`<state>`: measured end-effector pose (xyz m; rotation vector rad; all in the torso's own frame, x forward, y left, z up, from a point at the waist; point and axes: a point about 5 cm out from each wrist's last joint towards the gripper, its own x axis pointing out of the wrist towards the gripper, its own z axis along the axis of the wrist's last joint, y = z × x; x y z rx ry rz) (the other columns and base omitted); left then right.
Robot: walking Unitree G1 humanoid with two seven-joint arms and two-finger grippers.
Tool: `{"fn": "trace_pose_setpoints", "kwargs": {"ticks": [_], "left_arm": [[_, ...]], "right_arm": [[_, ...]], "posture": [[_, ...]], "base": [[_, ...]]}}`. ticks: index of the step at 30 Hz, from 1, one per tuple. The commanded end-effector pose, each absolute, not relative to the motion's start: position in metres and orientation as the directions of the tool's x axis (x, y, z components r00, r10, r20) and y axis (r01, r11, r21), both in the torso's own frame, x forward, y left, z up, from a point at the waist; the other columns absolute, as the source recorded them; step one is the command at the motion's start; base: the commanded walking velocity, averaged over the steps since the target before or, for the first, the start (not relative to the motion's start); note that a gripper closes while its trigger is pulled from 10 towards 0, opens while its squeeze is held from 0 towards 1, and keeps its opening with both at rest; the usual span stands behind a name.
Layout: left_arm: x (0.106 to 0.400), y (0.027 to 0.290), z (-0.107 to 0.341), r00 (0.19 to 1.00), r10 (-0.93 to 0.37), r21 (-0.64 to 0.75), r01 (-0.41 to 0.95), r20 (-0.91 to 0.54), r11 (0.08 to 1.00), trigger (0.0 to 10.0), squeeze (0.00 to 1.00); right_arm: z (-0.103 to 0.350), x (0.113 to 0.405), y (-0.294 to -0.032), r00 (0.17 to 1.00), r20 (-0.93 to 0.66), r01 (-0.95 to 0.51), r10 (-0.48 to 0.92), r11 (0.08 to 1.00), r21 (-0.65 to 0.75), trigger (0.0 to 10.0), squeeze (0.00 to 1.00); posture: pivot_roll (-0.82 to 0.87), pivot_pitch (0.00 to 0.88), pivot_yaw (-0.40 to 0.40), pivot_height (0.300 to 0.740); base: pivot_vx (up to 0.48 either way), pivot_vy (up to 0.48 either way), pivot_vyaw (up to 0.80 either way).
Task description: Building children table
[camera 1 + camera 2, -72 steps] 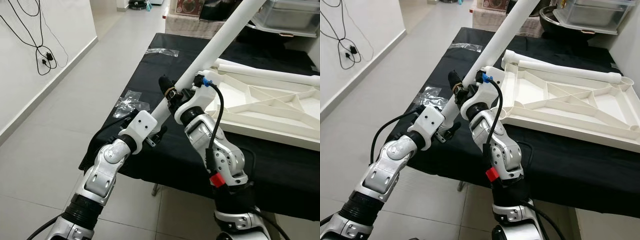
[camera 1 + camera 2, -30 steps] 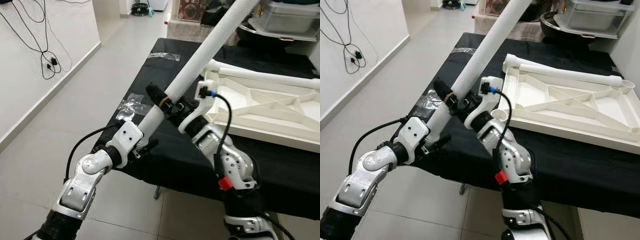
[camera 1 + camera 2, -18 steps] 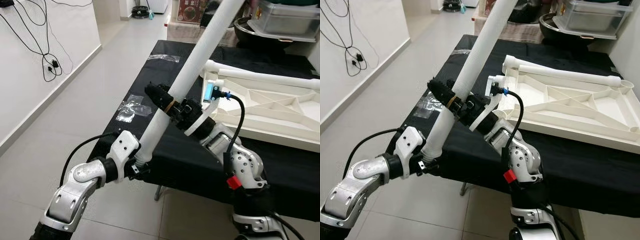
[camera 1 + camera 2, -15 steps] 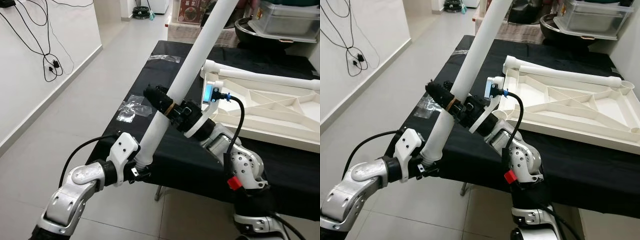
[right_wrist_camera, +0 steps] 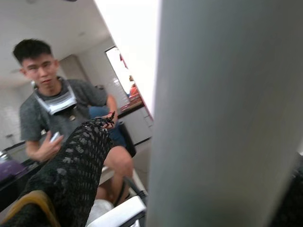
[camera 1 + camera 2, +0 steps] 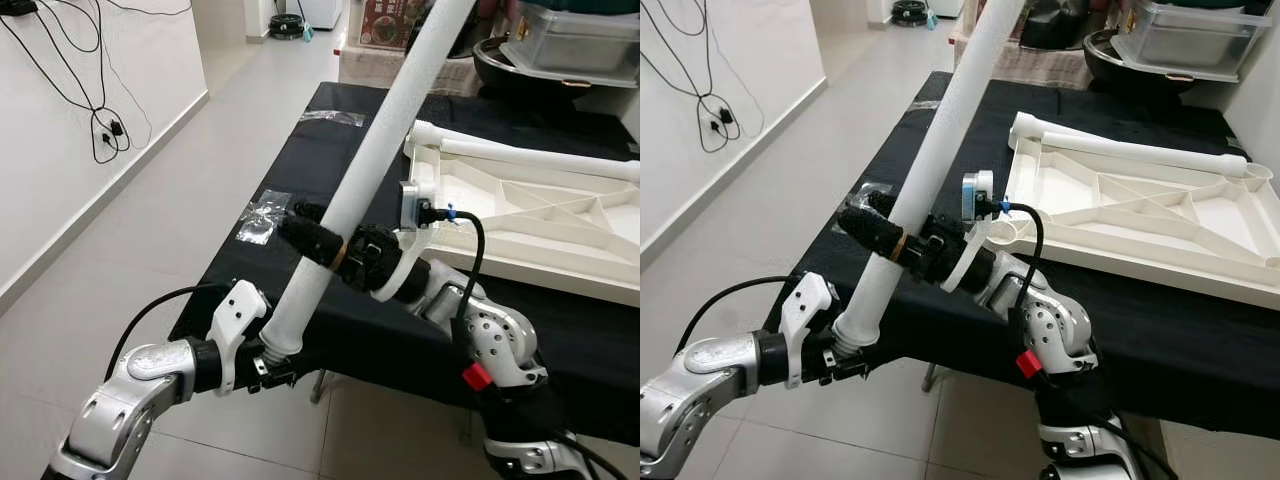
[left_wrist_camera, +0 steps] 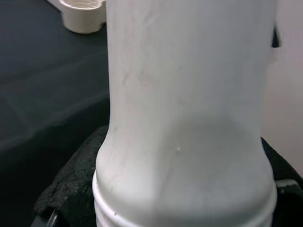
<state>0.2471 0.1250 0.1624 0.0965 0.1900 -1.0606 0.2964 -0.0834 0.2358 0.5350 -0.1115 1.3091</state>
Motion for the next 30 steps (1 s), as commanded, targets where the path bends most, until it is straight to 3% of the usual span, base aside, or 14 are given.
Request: {"fn": "trace_pose_setpoints", "kwargs": {"ticks": [1, 8, 23, 24, 25, 26, 27, 30], "left_arm": [[0.24, 0.124, 0.162, 0.435, -0.877, -0.044, 0.891, -0.205, 0.452, 10.0, 0.0], [0.228, 0.121, 0.156, 0.363, -0.903, -0.103, 0.913, -0.232, 0.394, 10.0, 0.0], [0.224, 0.122, 0.155, 0.347, -0.906, -0.132, 0.914, -0.241, 0.384, 10.0, 0.0], [0.224, 0.122, 0.154, 0.344, -0.907, -0.138, 0.913, -0.243, 0.383, 10.0, 0.0], [0.223, 0.122, 0.154, 0.338, -0.907, -0.132, 0.916, -0.252, 0.378, 10.0, 0.0], [0.223, 0.122, 0.154, 0.338, -0.907, -0.132, 0.916, -0.252, 0.378, 10.0, 0.0], [0.223, 0.123, 0.153, 0.336, -0.907, -0.134, 0.916, -0.255, 0.377, 10.0, 0.0], [0.222, 0.123, 0.153, 0.333, -0.908, -0.138, 0.917, -0.253, 0.374, 10.0, 0.0]], "right_arm": [[0.235, 0.293, -0.083, 0.248, 0.366, -0.943, 0.897, 0.137, 0.303, 10.0, 0.0], [0.233, 0.291, -0.08, 0.223, 0.357, -0.948, 0.907, 0.116, 0.296, 10.0, 0.0], [0.23, 0.285, -0.078, 0.175, 0.338, -0.954, 0.925, 0.074, 0.291, 10.0, 0.0], [0.229, 0.283, -0.078, 0.159, 0.334, -0.954, 0.929, 0.058, 0.293, 8.9, 0.0], [0.228, 0.281, -0.077, 0.151, 0.33, -0.954, 0.932, 0.05, 0.295, 4.9, 0.0], [0.228, 0.281, -0.077, 0.151, 0.33, -0.954, 0.932, 0.05, 0.295, 4.9, 0.0], [0.228, 0.28, -0.077, 0.145, 0.33, -0.953, 0.933, 0.042, 0.298, 0.0, 0.0], [0.228, 0.28, -0.077, 0.143, 0.332, -0.953, 0.932, 0.039, 0.301, 0.0, 0.0]], "posture": [[0.07, 0.09, -0.019, 0.74], [0.07, 0.095, -0.02, 0.74], [0.07, 0.096, -0.02, 0.74], [0.07, 0.099, -0.018, 0.74], [0.07, 0.099, -0.017, 0.74], [0.07, 0.099, -0.017, 0.74], [0.07, 0.102, -0.017, 0.74], [0.07, 0.099, -0.016, 0.74]], "base": [[0.0, 0.0, 0.0], [0.0, 0.0, 0.0], [0.0, 0.0, 0.0], [0.0, 0.0, 0.0], [0.0, 0.0, 0.0], [0.0, 0.0, 0.0], [0.0, 0.0, 0.0], [0.0, 0.0, 0.0]]}}
